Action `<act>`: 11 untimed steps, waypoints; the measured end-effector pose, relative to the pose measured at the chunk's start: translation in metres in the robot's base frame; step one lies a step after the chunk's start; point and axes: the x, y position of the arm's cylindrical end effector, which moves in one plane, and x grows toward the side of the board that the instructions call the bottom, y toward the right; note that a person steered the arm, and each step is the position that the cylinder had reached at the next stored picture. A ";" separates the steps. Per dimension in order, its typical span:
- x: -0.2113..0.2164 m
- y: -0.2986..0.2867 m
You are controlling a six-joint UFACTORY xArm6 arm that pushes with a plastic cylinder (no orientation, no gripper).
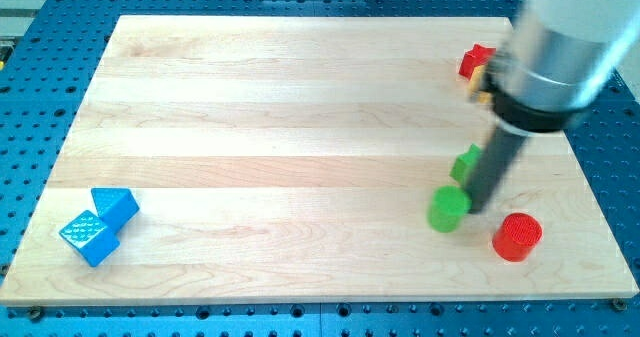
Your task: Keep green star above the green circle
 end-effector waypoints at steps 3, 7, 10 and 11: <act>0.048 -0.065; -0.002 0.115; -0.035 -0.040; -0.067 -0.032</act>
